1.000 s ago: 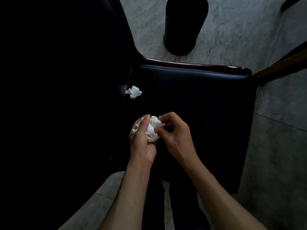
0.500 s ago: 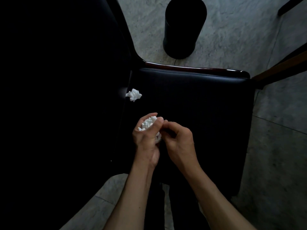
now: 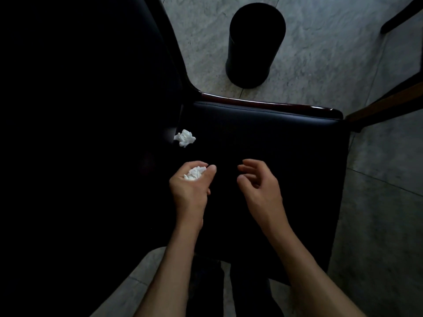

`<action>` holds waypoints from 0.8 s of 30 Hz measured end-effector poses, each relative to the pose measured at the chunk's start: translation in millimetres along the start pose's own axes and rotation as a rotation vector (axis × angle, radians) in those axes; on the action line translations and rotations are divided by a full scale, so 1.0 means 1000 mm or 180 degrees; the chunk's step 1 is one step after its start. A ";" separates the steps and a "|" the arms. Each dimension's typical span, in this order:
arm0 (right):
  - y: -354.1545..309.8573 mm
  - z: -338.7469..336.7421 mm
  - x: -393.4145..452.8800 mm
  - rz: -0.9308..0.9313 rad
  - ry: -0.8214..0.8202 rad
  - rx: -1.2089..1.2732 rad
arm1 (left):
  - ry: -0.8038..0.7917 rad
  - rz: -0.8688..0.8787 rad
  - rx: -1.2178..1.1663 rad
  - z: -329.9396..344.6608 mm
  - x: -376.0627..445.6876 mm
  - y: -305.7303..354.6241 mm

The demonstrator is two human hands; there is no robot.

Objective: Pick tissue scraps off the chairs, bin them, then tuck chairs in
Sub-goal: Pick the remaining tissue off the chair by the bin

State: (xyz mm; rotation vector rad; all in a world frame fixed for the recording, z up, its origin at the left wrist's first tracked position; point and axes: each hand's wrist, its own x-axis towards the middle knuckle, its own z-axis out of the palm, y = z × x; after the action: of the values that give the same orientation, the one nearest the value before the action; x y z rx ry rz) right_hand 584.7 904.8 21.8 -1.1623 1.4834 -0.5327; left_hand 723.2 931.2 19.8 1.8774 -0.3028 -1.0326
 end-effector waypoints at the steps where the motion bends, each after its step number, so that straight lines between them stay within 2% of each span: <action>1: -0.001 0.001 0.007 -0.0054 -0.0014 -0.0155 | -0.0004 0.0017 0.0047 0.000 0.000 0.000; 7: -0.024 0.019 0.050 -0.0642 -0.0202 -0.1001 | 0.0562 0.0051 0.0467 -0.002 0.011 -0.004; 12: -0.041 0.050 0.079 -0.1096 -0.0552 -0.1425 | 0.0754 0.0175 0.0660 -0.005 0.021 0.000; 20: -0.045 0.098 0.117 -0.1207 -0.1055 -0.2121 | 0.0910 0.0157 0.0635 0.001 0.026 -0.003; 24: -0.047 0.105 0.125 -0.1252 -0.1082 -0.2291 | 0.0953 0.0095 0.0516 0.003 0.028 -0.005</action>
State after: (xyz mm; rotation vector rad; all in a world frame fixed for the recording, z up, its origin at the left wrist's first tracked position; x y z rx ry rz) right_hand 712.3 804.1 -28.2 -2.0201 1.1702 -0.0255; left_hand 737.2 915.1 0.2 2.1342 -0.2427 -0.7104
